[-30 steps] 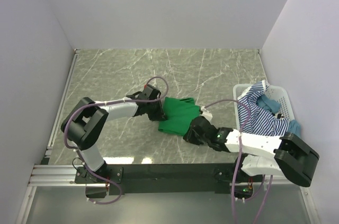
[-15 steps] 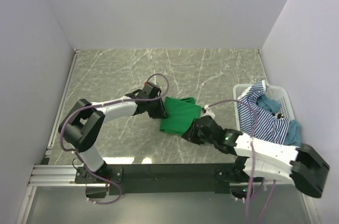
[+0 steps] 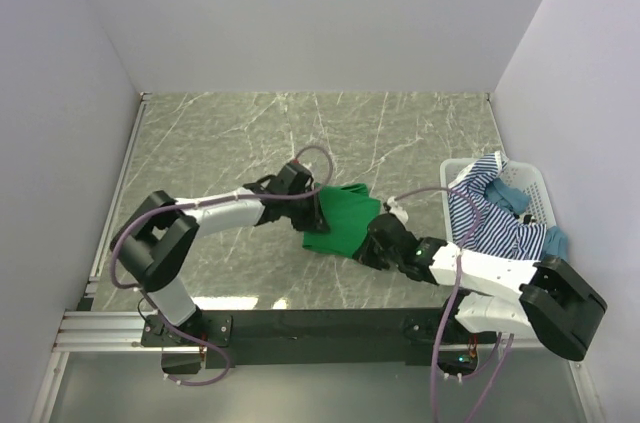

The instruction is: Fold and stack the tank tops

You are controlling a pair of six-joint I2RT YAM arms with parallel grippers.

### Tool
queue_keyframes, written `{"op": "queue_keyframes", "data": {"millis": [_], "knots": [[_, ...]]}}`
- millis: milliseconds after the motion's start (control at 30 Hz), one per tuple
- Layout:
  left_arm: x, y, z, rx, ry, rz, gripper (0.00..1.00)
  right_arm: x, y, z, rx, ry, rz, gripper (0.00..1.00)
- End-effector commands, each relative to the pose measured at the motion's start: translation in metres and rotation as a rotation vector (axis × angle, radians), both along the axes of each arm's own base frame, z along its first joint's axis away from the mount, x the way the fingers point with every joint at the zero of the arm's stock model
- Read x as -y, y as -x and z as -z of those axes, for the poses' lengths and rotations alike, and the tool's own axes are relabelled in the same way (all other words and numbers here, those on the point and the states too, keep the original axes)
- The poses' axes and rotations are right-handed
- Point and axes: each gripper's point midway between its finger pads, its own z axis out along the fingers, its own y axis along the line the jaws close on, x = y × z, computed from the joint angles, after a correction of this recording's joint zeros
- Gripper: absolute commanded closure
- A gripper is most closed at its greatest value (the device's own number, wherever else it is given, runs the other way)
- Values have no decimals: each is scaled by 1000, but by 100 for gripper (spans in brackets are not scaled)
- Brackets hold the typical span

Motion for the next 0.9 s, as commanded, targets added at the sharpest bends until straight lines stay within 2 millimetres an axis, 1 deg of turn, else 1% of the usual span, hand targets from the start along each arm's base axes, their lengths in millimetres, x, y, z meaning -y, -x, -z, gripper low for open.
{"op": "queue_keyframes", "data": {"millis": [0,33,67,100,167,200,233,267,300,333,367,433,467,500,533,567,600,633,667,700,733,767,800,833,867], "knots": [[4,29,35,-107,3,36,96,5,7,17,-24,-29,21,88],[4,30,39,-120,12,25,96,7,10,21,-32,-27,23,88],[-1,37,50,-145,-3,18,97,10,14,27,-47,-21,21,88],[-4,40,57,-157,-13,11,97,11,16,30,-52,-24,24,88],[-8,42,62,-166,-29,2,96,15,19,34,-57,-20,28,88],[-8,41,58,-156,-27,2,95,16,19,35,-57,-18,30,88],[-3,33,49,-124,-19,9,94,16,20,35,-57,-16,27,88],[-7,30,46,-109,-50,-1,89,13,17,30,-47,-20,23,88],[-5,24,34,-67,-50,12,86,14,17,29,-47,-11,20,88],[-2,16,19,-41,-58,13,82,11,14,24,-39,-19,15,88],[-2,10,10,-16,-63,9,73,10,13,20,-30,-23,14,88],[-1,-4,-16,57,-49,0,63,11,14,14,-26,-15,0,88],[-6,-10,-22,61,-50,-15,58,8,12,3,-1,-39,-6,88],[-9,-13,-30,72,-36,-19,57,11,16,2,-4,-28,-13,87],[-16,-22,-34,78,-34,-44,56,10,15,-9,22,-52,-19,87],[-25,-24,-39,80,-43,-62,55,13,17,-11,23,-43,-24,86],[-32,-29,-40,92,-57,-80,54,13,18,-15,28,-48,-31,86],[-45,-34,-37,87,-75,-108,53,11,17,-25,47,-69,-39,85],[-51,-37,-40,91,-78,-121,50,12,19,-26,45,-61,-52,85],[-55,-37,-38,89,-85,-120,48,10,19,-32,53,-72,-58,84],[-59,-37,-36,82,-85,-123,47,6,18,-41,68,-87,-71,80],[-59,-36,-37,87,-84,-117,42,6,17,-44,77,-81,-77,78],[-60,-36,-36,92,-88,-111,40,6,15,-46,88,-76,-75,76],[-59,-36,-35,89,-84,-100,38,5,9,-51,102,-70,-66,71],[-57,-35,-32,82,-82,-89,34,5,5,-52,114,-51,-68,69]]}}
